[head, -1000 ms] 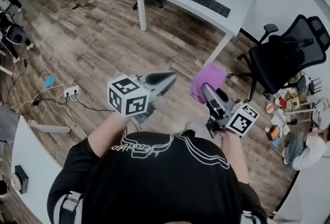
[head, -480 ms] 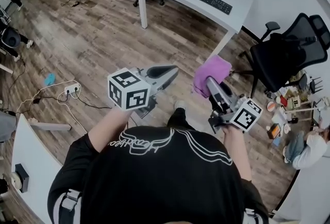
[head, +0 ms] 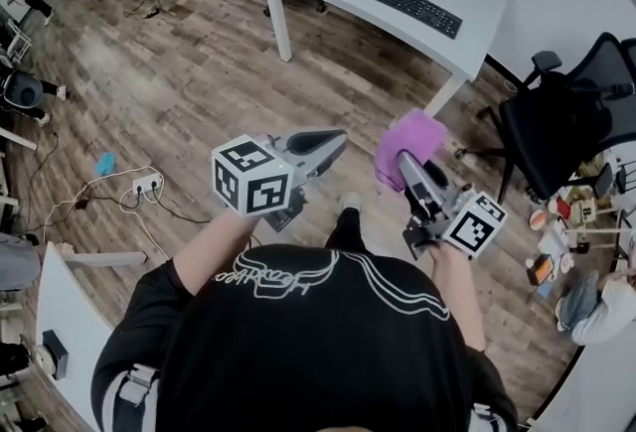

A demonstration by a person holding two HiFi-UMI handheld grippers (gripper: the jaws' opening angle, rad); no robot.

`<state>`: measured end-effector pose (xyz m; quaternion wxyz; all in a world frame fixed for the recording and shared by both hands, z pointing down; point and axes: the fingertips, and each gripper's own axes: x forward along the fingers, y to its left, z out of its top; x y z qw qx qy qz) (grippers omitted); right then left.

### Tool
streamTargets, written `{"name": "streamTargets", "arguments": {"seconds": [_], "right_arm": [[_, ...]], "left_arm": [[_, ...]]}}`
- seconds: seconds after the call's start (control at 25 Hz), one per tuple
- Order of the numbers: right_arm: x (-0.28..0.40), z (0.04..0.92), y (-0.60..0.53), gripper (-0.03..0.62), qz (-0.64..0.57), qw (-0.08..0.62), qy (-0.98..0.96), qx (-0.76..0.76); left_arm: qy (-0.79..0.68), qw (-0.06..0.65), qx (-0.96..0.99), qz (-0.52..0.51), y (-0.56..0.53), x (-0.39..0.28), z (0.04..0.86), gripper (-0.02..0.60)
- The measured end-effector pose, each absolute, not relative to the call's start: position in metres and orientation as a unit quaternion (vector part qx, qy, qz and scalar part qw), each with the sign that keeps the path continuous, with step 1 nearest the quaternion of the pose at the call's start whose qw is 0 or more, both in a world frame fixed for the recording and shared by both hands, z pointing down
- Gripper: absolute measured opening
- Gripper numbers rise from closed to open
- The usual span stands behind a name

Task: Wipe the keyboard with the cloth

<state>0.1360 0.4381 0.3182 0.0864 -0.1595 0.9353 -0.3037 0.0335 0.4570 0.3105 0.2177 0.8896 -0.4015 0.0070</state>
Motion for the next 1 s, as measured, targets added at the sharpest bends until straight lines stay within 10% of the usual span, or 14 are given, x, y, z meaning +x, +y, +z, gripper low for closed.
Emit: {"name": "streamTargets", "arguments": {"seconds": [1.0], "right_arm": [[0.132,0.316,0.068,0.054,-0.334,0.073,0.919,-0.195]], "left_arm": [[-0.372,0.253,0.893,0.012,0.077,0.032,0.309,0.006]]}}
